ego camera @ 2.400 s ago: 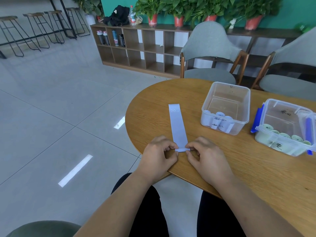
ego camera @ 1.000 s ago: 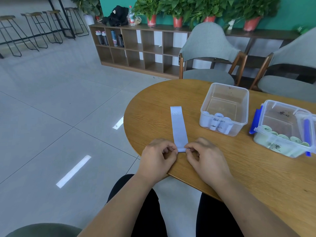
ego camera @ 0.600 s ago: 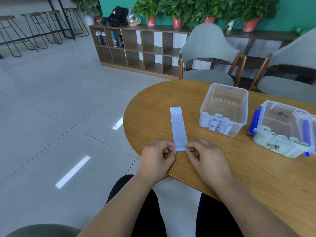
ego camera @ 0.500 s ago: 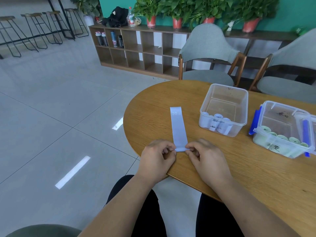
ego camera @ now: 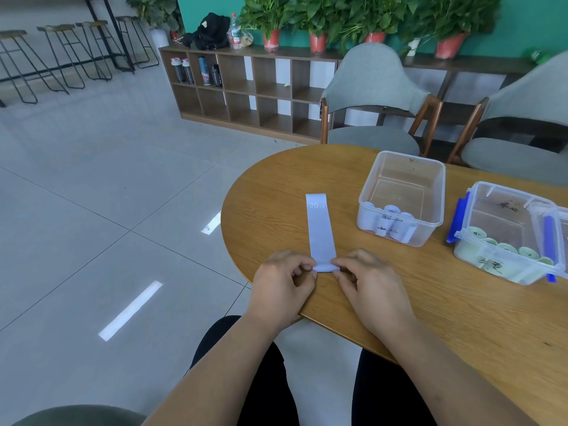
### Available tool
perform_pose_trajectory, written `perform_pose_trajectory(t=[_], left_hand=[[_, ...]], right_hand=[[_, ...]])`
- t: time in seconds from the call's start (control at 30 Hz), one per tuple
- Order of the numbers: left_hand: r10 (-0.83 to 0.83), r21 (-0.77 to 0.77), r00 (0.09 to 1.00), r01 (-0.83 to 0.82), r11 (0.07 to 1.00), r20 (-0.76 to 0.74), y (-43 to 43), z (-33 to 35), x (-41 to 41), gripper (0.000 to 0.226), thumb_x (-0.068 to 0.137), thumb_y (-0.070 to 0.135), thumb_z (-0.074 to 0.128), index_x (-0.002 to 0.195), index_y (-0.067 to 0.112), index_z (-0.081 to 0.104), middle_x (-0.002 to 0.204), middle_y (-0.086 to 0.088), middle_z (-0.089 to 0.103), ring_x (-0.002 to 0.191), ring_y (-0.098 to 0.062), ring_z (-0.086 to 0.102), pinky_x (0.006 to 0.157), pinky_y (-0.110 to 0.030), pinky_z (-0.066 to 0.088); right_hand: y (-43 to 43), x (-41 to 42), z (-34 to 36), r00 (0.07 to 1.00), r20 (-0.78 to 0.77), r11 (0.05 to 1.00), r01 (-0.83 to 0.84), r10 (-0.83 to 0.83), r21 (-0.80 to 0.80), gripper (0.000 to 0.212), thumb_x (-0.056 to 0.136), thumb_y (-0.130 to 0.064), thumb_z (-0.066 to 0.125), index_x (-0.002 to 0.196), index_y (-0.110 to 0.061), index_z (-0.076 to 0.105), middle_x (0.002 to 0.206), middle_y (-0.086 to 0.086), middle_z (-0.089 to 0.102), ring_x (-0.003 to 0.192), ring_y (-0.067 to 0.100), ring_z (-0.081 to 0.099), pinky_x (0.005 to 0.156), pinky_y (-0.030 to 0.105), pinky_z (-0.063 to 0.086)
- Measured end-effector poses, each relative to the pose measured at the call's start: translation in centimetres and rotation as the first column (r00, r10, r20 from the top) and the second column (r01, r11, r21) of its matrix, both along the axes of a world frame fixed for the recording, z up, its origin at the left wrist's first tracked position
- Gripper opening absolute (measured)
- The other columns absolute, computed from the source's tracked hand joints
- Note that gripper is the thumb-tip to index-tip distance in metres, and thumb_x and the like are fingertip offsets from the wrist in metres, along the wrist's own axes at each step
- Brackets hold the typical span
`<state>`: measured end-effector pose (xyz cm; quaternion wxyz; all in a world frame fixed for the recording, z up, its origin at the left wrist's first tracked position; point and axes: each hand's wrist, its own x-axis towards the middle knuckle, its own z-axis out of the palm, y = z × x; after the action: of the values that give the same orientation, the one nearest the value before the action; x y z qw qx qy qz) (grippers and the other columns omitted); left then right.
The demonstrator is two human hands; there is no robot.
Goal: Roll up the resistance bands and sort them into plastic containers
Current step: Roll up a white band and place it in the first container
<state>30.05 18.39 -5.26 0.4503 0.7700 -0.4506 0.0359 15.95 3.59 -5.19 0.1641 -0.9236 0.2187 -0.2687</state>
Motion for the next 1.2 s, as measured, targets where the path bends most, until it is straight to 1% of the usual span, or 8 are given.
perform_pose_trajectory(t=[0.17,0.37,0.5,0.63,0.8,0.9,1.07,1.2], left_hand=[[0.012,0.017,0.997,-0.010,1.000,-0.079,0.01,0.31,-0.10,0.016,0.088,0.023,0.082,0.100,0.033,0.078,0.087,0.021,0.070,0.086,-0.010,0.064,0.076,-0.019,0.052],[0.007,0.022,0.998,-0.006,1.000,-0.063,0.09,0.34,-0.16,0.010,0.089,0.025,0.080,0.093,0.033,0.076,0.085,0.021,0.069,0.085,-0.011,0.063,0.074,-0.023,0.052],[0.001,0.014,1.000,-0.001,1.000,-0.003,0.00,0.17,-0.20,0.009,0.089,0.023,0.078,0.093,0.031,0.075,0.087,0.020,0.066,0.085,-0.011,0.061,0.074,-0.025,0.052],[0.008,0.001,1.000,-0.008,1.000,-0.008,-0.02,-0.12,-0.06,0.015,0.085,0.021,0.080,0.097,0.029,0.076,0.090,0.019,0.068,0.085,-0.010,0.062,0.075,-0.026,0.053],[0.010,0.007,0.999,-0.010,1.000,-0.044,0.01,-0.01,0.02,0.019,0.086,0.020,0.082,0.101,0.032,0.078,0.089,0.021,0.070,0.085,-0.010,0.064,0.076,-0.024,0.054],[0.006,0.009,0.997,-0.005,1.000,-0.074,0.05,0.06,-0.06,0.018,0.088,0.022,0.081,0.100,0.033,0.077,0.088,0.021,0.071,0.086,-0.011,0.064,0.076,-0.023,0.053],[0.013,0.005,0.997,-0.012,1.000,-0.072,0.14,0.37,-0.15,0.014,0.087,0.020,0.081,0.095,0.032,0.076,0.085,0.020,0.070,0.085,-0.012,0.063,0.074,-0.016,0.048],[0.012,0.010,1.000,-0.012,1.000,-0.028,0.05,0.35,-0.18,0.012,0.087,0.020,0.079,0.092,0.031,0.076,0.085,0.021,0.069,0.084,-0.010,0.062,0.072,-0.021,0.050]], right_hand=[[0.22,-0.15,0.59,0.998,0.063,0.998,0.003,-0.007,0.063,0.020,0.092,-0.019,0.077,0.109,-0.028,0.072,0.094,-0.018,0.064,0.078,-0.001,0.052,0.070,0.030,0.054],[0.21,-0.24,0.67,0.996,0.086,0.997,-0.007,0.000,0.081,0.014,0.092,-0.020,0.077,0.103,-0.028,0.074,0.087,-0.022,0.057,0.072,-0.001,0.049,0.066,0.032,0.054],[0.02,-0.15,0.38,0.997,0.070,0.998,-0.016,0.012,0.063,0.013,0.095,-0.026,0.073,0.107,-0.028,0.074,0.094,-0.018,0.061,0.078,0.002,0.053,0.069,0.035,0.056],[-0.01,0.00,0.21,0.999,0.037,0.999,-0.002,0.000,0.051,0.021,0.092,-0.025,0.076,0.113,-0.028,0.075,0.100,-0.016,0.063,0.081,0.003,0.053,0.071,0.036,0.057],[-0.26,-0.05,0.21,0.998,0.058,0.997,0.001,-0.006,0.081,0.019,0.094,-0.020,0.076,0.112,-0.028,0.076,0.095,-0.018,0.062,0.075,-0.001,0.048,0.071,0.032,0.055],[-0.31,-0.16,0.34,0.998,0.069,0.994,-0.019,0.011,0.110,0.019,0.095,-0.022,0.074,0.112,-0.030,0.075,0.093,-0.020,0.061,0.072,-0.001,0.052,0.070,0.030,0.054],[-0.22,-0.28,0.54,0.997,0.082,0.982,-0.014,-0.001,0.190,0.021,0.093,-0.025,0.075,0.110,-0.036,0.069,0.089,-0.022,0.065,0.074,0.007,0.061,0.069,0.028,0.054],[-0.09,-0.28,0.70,0.997,0.076,0.988,-0.010,-0.002,0.153,0.016,0.092,-0.023,0.075,0.101,-0.035,0.069,0.084,-0.024,0.060,0.072,0.005,0.058,0.064,0.026,0.051]])
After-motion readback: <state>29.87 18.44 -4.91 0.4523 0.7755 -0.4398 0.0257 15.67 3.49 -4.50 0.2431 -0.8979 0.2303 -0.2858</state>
